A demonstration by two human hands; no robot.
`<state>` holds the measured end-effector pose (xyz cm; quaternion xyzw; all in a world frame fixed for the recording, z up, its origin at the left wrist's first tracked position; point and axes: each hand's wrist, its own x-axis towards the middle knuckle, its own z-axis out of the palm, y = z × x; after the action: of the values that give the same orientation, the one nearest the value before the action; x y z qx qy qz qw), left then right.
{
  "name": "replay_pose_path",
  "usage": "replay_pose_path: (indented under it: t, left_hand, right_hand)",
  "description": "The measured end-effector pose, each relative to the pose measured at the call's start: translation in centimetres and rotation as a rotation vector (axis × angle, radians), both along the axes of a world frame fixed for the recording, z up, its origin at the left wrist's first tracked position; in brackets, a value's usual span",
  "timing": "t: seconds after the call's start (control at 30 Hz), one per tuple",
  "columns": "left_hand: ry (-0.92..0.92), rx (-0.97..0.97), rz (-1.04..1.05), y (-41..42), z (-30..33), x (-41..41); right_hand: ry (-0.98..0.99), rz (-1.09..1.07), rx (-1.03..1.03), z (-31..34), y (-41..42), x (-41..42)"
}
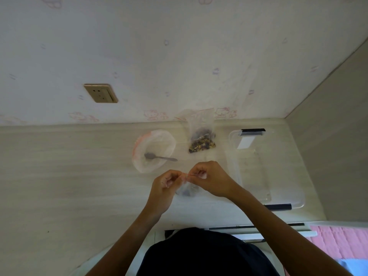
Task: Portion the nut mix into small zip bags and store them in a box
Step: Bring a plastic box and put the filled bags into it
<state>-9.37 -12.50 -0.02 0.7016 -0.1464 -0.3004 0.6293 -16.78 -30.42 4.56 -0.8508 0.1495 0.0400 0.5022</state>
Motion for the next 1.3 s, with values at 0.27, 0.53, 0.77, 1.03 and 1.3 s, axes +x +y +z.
replay_pose_path:
  t: [0.27, 0.53, 0.77, 1.03, 1.3]
  left_hand:
    - [-0.049, 0.082, -0.067, 0.7, -0.7, 0.2]
    - [-0.038, 0.121, -0.087, 0.9, -0.9, 0.4]
    - [-0.083, 0.093, -0.08, 0.0, -0.9, 0.7]
    - [-0.06, 0.097, -0.129, 0.7, -1.0, 1.3]
    - [-0.055, 0.061, -0.181, 0.0, -1.0, 2.1]
  right_hand:
    - [0.056, 0.103, -0.163, -0.5, 0.3, 0.4]
    - [0.044, 0.134, -0.204, -0.6, -1.1, -0.4]
    - [0.046, 0.158, -0.257, -1.2, -0.4, -0.5]
    - [0.041, 0.103, -0.186, -1.4, -1.9, -1.7]
    - [0.062, 0.07, -0.103, -1.7, -2.2, -2.0]
